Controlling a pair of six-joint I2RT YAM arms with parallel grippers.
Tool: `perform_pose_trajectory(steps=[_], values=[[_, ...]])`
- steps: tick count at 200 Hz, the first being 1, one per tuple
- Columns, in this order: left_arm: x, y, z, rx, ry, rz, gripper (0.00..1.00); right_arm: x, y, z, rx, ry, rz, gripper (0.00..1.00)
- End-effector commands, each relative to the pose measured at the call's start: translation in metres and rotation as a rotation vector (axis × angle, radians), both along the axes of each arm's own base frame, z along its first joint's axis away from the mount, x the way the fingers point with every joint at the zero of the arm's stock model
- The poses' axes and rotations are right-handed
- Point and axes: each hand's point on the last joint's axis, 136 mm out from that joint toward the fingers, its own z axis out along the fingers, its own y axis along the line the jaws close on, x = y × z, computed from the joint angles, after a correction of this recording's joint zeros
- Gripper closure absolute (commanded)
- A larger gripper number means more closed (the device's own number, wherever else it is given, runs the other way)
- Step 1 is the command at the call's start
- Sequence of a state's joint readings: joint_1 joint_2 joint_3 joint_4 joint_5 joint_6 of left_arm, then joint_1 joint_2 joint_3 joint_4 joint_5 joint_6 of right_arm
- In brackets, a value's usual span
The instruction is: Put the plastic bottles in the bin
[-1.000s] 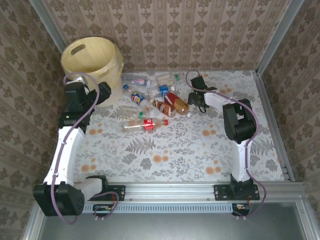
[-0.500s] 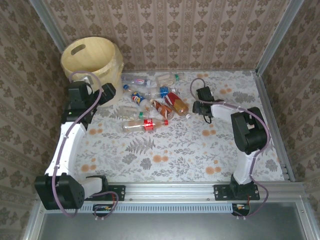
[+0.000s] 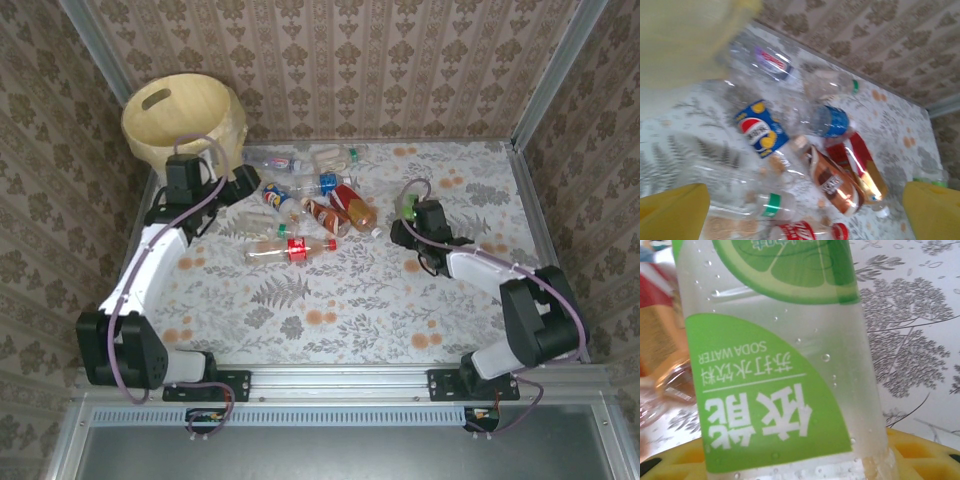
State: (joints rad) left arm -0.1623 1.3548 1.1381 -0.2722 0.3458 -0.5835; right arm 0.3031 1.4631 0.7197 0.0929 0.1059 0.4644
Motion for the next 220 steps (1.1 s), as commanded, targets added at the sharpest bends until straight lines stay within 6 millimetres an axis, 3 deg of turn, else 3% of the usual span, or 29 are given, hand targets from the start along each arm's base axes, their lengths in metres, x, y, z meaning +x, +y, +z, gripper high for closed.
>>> perform_pose_trajectory(steps=[1, 10, 13, 29, 62, 68, 91, 97, 135, 165, 196, 220], values=[[0.009, -0.038, 0.012, -0.079, -0.017, -0.113, 0.00, -0.002, 0.026, 0.026, 0.086, -0.108, 0.081, 0.52], [0.010, -0.054, 0.010, -0.105, -0.015, -0.159, 0.00, -0.005, 0.036, 0.026, 0.096, -0.120, 0.122, 0.52], [0.011, -0.059, 0.010, -0.113, -0.020, -0.170, 0.00, -0.006, 0.040, 0.039, 0.110, -0.156, 0.137, 0.52], [0.010, -0.088, 0.011, -0.170, -0.052, -0.255, 0.00, -0.010, 0.059, 0.049, 0.146, -0.200, 0.204, 0.51], [-0.009, -0.146, 0.002, -0.236, -0.063, -0.412, 0.00, -0.011, 0.097, 0.068, 0.201, -0.264, 0.325, 0.50], [-0.013, -0.154, 0.000, -0.239, -0.057, -0.440, 0.00, -0.010, 0.103, 0.060, 0.205, -0.248, 0.340, 0.50], [-0.017, -0.168, -0.008, -0.244, -0.035, -0.463, 0.00, -0.008, 0.124, 0.067, 0.238, -0.279, 0.391, 0.50], [-0.026, -0.182, -0.011, -0.244, -0.023, -0.487, 0.00, -0.008, 0.128, 0.069, 0.244, -0.288, 0.399, 0.50], [-0.033, -0.201, -0.026, -0.225, 0.015, -0.480, 0.00, -0.007, 0.150, 0.078, 0.295, -0.324, 0.437, 0.50], [-0.028, -0.195, -0.058, -0.161, 0.105, -0.366, 0.00, -0.006, 0.163, 0.087, 0.355, -0.354, 0.456, 0.50], [-0.031, -0.215, -0.048, -0.250, 0.080, -0.456, 0.00, -0.009, 0.174, 0.090, 0.385, -0.356, 0.507, 0.48], [-0.032, -0.219, -0.043, -0.263, 0.059, -0.474, 0.02, -0.012, 0.179, 0.093, 0.405, -0.360, 0.534, 0.48]])
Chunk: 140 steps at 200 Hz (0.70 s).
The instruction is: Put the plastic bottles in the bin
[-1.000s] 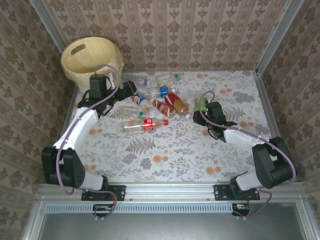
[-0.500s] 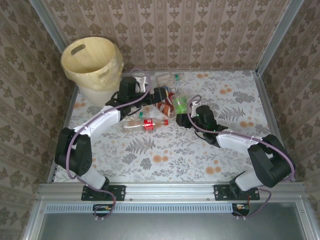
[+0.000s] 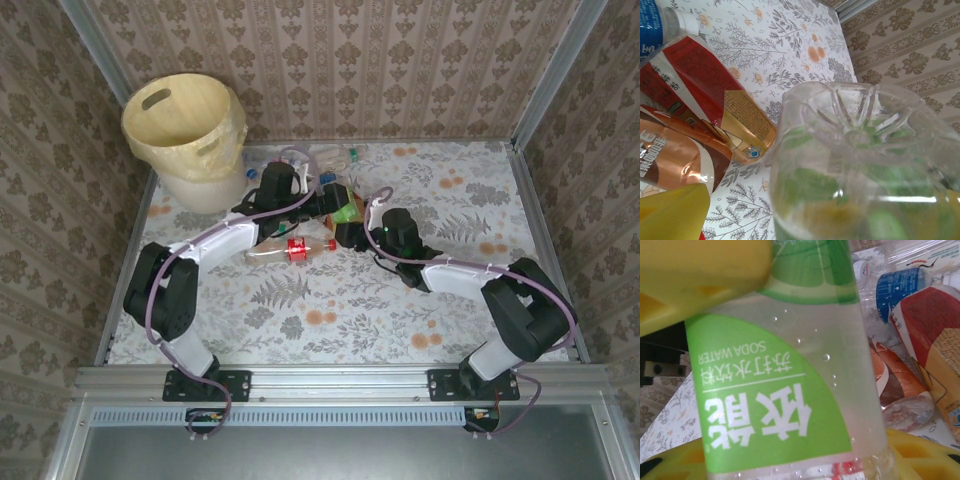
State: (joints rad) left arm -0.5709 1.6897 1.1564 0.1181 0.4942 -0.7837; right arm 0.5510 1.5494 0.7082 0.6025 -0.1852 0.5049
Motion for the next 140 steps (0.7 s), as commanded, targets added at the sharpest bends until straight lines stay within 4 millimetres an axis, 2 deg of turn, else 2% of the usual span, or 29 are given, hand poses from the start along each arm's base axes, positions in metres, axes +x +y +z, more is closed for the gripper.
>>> perform_pose_trajectory(steps=[1, 31, 77, 106, 136, 140], values=[[-0.002, -0.010, 0.012, -0.054, -0.024, -0.028, 0.02, 0.001, 0.016, 0.026, 0.072, -0.056, 0.061, 0.48], [-0.003, -0.012, 0.011, -0.053, -0.018, -0.040, 0.21, -0.006, 0.022, 0.029, 0.084, -0.056, 0.111, 0.46], [-0.002, -0.009, 0.009, -0.029, -0.017, -0.024, 0.39, -0.013, 0.028, 0.029, 0.069, -0.048, 0.172, 0.43], [-0.001, -0.007, 0.010, -0.022, -0.025, -0.018, 0.48, -0.015, 0.027, 0.032, 0.049, -0.060, 0.183, 0.24], [0.001, 0.000, 0.013, 0.023, -0.051, 0.000, 0.50, -0.015, 0.016, 0.035, -0.002, -0.086, 0.138, 0.08], [0.001, 0.002, 0.014, 0.029, -0.056, 0.003, 0.51, -0.014, 0.014, 0.036, -0.009, -0.090, 0.129, 0.01]])
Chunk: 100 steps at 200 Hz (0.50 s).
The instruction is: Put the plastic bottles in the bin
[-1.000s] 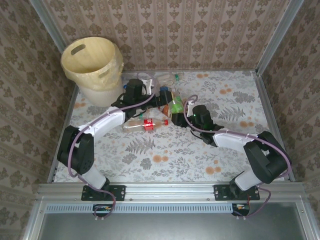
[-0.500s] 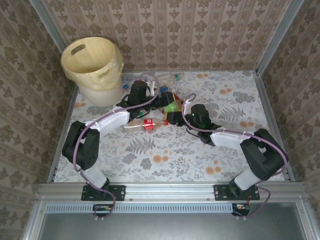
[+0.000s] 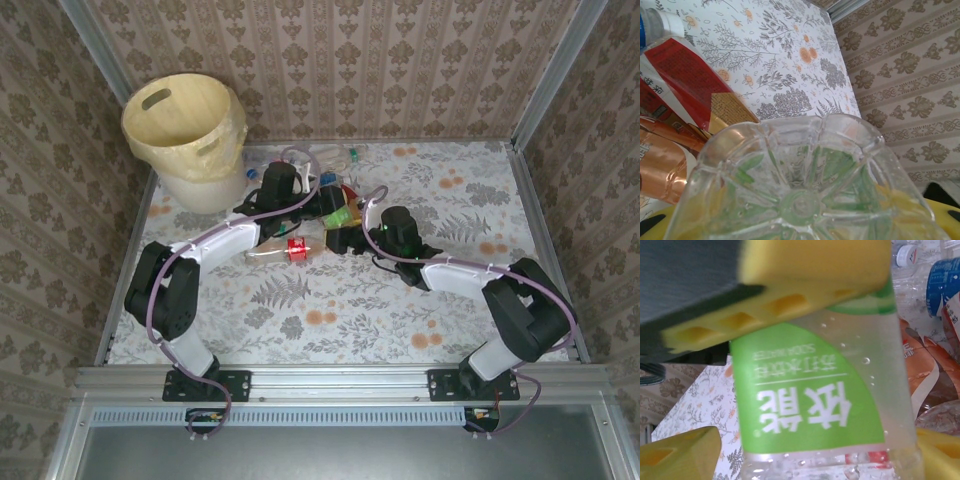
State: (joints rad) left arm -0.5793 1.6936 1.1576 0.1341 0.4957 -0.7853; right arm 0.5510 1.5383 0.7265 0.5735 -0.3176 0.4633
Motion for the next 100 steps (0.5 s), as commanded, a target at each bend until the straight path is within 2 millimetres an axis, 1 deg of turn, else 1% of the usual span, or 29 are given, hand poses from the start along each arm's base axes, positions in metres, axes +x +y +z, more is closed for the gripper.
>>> perform_pose_trajectory(steps=[1, 31, 41, 42, 44, 47, 83, 100], values=[[0.002, 0.006, 0.012, 0.038, -0.048, 0.012, 0.50, 0.000, -0.003, 0.028, -0.013, -0.086, -0.011, 0.00], [0.005, 0.014, 0.016, 0.058, -0.072, 0.036, 0.50, -0.001, -0.019, 0.035, -0.057, -0.140, -0.075, 0.00], [0.005, 0.015, 0.017, 0.063, -0.074, 0.038, 0.50, 0.001, -0.027, 0.032, -0.080, -0.146, -0.111, 0.00], [0.005, 0.016, 0.016, 0.065, -0.073, 0.039, 0.50, 0.001, -0.028, 0.031, -0.083, -0.146, -0.117, 0.00], [0.005, 0.016, 0.017, 0.065, -0.074, 0.041, 0.50, 0.000, -0.030, 0.039, -0.075, -0.165, -0.126, 0.00], [0.005, 0.016, 0.016, 0.067, -0.075, 0.041, 0.50, 0.000, -0.033, 0.042, -0.078, -0.175, -0.141, 0.00], [0.011, 0.022, 0.022, 0.085, -0.082, 0.058, 0.50, 0.010, -0.078, 0.040, -0.175, -0.207, -0.367, 0.00], [0.014, 0.025, 0.027, 0.093, -0.094, 0.063, 0.50, 0.010, -0.088, 0.042, -0.210, -0.221, -0.410, 0.00]])
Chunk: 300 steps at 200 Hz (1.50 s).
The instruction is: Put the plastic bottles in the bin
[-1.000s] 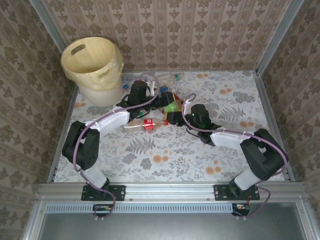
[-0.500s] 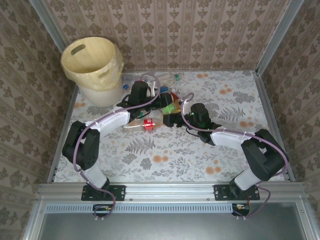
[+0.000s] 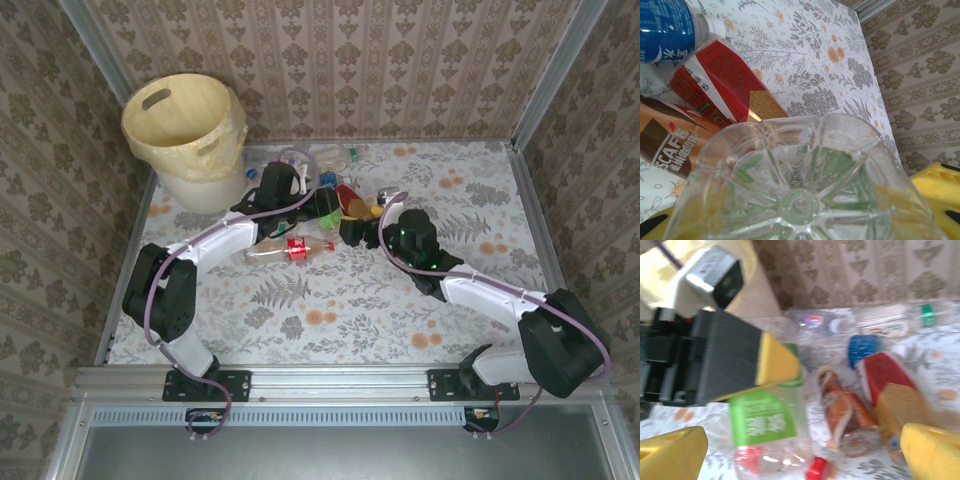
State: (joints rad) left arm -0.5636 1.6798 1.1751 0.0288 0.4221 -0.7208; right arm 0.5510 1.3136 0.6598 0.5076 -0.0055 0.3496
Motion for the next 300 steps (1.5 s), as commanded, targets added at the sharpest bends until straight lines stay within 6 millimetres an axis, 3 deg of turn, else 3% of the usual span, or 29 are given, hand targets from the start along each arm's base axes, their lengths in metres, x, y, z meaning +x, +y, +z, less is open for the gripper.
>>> perform_pose_trajectory(steps=[1, 27, 60, 100, 146, 190, 233, 272, 300], values=[[0.007, 0.007, 0.036, -0.001, -0.087, 0.009, 0.50, 0.004, -0.031, -0.004, -0.092, -0.023, -0.151, 0.00], [0.012, 0.018, 0.045, 0.057, -0.123, 0.032, 0.50, 0.001, -0.047, -0.003, -0.123, -0.037, -0.215, 0.00], [0.018, 0.036, 0.066, 0.104, -0.180, 0.068, 0.50, -0.008, -0.053, -0.005, -0.169, -0.059, -0.204, 0.00], [0.031, 0.073, 0.100, 0.178, -0.257, 0.151, 0.49, -0.017, -0.063, -0.007, -0.212, -0.061, -0.217, 0.00], [0.055, 0.142, 0.161, 0.281, -0.389, 0.336, 0.48, -0.022, -0.080, -0.003, -0.169, -0.071, -0.292, 0.00], [0.073, 0.177, 0.218, 0.320, -0.533, 0.458, 0.46, -0.021, -0.105, -0.005, -0.148, -0.050, -0.415, 0.00], [0.091, 0.216, 0.280, 0.395, -0.651, 0.617, 0.46, -0.026, -0.108, 0.000, -0.139, -0.056, -0.414, 0.00], [0.120, 0.260, 0.294, 0.439, -0.665, 0.781, 0.45, -0.028, -0.108, -0.003, -0.154, -0.035, -0.407, 0.00], [0.148, 0.295, 0.295, 0.313, -0.632, 0.888, 0.45, -0.027, -0.105, 0.000, -0.155, -0.042, -0.396, 0.00]])
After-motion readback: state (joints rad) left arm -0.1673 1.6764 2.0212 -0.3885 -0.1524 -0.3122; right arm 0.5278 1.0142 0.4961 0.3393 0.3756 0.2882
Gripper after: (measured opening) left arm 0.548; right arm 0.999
